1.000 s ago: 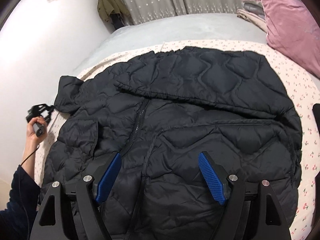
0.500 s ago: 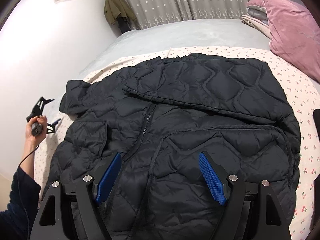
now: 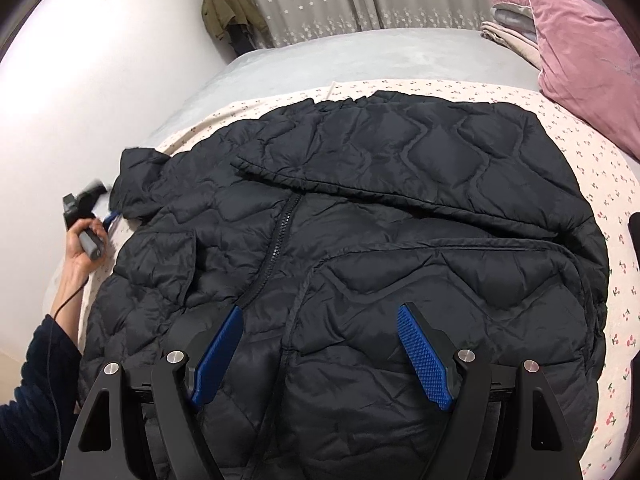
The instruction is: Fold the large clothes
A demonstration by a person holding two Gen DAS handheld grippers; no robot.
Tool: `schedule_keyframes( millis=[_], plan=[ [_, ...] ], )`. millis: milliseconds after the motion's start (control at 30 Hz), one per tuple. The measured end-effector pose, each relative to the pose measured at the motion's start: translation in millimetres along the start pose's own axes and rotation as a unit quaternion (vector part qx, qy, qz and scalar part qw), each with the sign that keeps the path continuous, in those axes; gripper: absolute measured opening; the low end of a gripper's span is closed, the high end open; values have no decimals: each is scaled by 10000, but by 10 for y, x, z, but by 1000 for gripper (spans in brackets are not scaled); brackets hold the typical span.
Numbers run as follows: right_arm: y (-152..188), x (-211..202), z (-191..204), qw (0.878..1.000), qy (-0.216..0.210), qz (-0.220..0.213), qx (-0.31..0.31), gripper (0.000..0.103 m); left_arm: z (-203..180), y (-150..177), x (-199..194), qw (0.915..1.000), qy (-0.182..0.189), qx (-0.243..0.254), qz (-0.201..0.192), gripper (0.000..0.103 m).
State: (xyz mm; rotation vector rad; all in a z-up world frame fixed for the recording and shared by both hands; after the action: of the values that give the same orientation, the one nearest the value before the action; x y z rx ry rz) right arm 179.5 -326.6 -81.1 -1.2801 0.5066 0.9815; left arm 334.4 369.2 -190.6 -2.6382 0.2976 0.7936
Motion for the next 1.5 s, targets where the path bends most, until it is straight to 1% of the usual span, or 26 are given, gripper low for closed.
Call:
schedule_keyframes(
  millis=[67,100,133,333,500,567,600,633,733,833,900,933,967,1033,1067,1100,1133,1167,1200,1233,1267,1333,1400,1433,1467,1500],
  plan=[
    [-8,-1,-18,10000,28,-22,28,80,54,-155,-166,9982,275,-362,-403,1],
    [-21,-12,-35,10000,31,-53,61,80,-2,-264,-315,9954,594,-392,-647,1],
    [-31,-27,-50,9999,24,-76,90,80,-44,-325,-426,9939,720,-341,-760,1],
    [-98,-126,-131,9992,-69,-238,304,80,-361,-430,-754,9863,1311,-327,-946,1],
    [-116,-184,-138,9989,-147,-280,361,80,-1017,-449,-1188,9757,1721,527,-1252,1],
    [-134,-211,-143,9986,-166,-311,386,80,-1361,-349,-1325,9669,2156,709,-1164,1],
    [-137,-223,-142,9985,-171,-323,408,80,-1612,-221,-1415,9591,2477,843,-1077,1],
    [-150,-241,-155,9981,-208,-345,460,80,-1799,-83,-1496,9535,2630,1053,-1025,1],
    [-181,-262,-175,9964,-343,-386,667,80,-2584,780,-1554,9218,2923,2483,-563,1],
    [-178,-241,-224,9958,-331,-354,773,80,-3029,1922,-1310,8767,2846,3850,474,2],
    [-174,-230,-282,9961,-226,-332,780,80,-3012,2834,-992,8235,2465,4926,1362,3],
    [-165,-219,-347,9963,-152,-283,797,80,-2910,3203,-860,7931,2258,5387,1729,7],
    [-157,-213,-384,9963,-113,-263,815,80,-2829,3417,-783,7718,2113,5671,1952,9],
    [-142,-215,-540,9954,40,-219,927,80,-2583,3824,-651,7156,1690,6408,2206,10],
    [-137,-222,-600,9949,92,-209,984,80,-2522,3878,-688,7074,1623,6533,2154,10],
    [-137,-237,-665,9941,128,-208,1058,80,-2484,3863,-694,7041,1559,6606,2084,12],
    [-143,-266,-737,9929,147,-220,1157,80,-2480,3758,-695,7147,1517,6514,2045,19],
    [-147,-284,-766,9924,146,-231,1203,80,-2515,3653,-726,7317,1515,6332,2017,24],
    [-153,-316,-811,9914,138,-256,1273,80,-2571,3528,-673,7459,1500,6173,2003,36],
    [-153,-338,-836,9909,141,-267,1309,80,-2537,3419,-687,7675,1460,5907,2017,39],
    [-151,-353,-858,9908,139,-269,1319,80,-2494,3351,-694,7815,1409,5714,2073,39],
    [-149,-366,-887,9906,150,-258,1338,80,-2367,3215,-666,8025,1204,5440,2132,40],
    [-147,-382,-922,9901,152,-263,1369,80,-2221,3085,-653,8176,1028,5268,2085,43],
    [-155,-388,-939,9899,154,-272,1386,80,-2158,3000,-671,8279,907,5135,2065,49],
    [-163,-405,-974,9895,180,-280,1409,80,-2056,2840,-673,8443,697,4918,2011,52],
    [-173,-422,-1014,9892,202,-296,1419,80,-1945,2750,-664,8537,604,4781,1973,56]
  ],
)
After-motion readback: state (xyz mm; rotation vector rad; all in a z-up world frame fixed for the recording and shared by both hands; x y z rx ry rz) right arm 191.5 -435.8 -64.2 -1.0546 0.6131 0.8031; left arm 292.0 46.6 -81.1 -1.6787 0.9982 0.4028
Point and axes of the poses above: each gripper's, at about its wrist camera, not at the fingertips, and x roughly the way its jaws point, z to its left, y to its underside, the point moved 10 cm from there along x, roughly the way its jaws point, and after that the axes turned 1 degree about x, right-handed, at the moved point
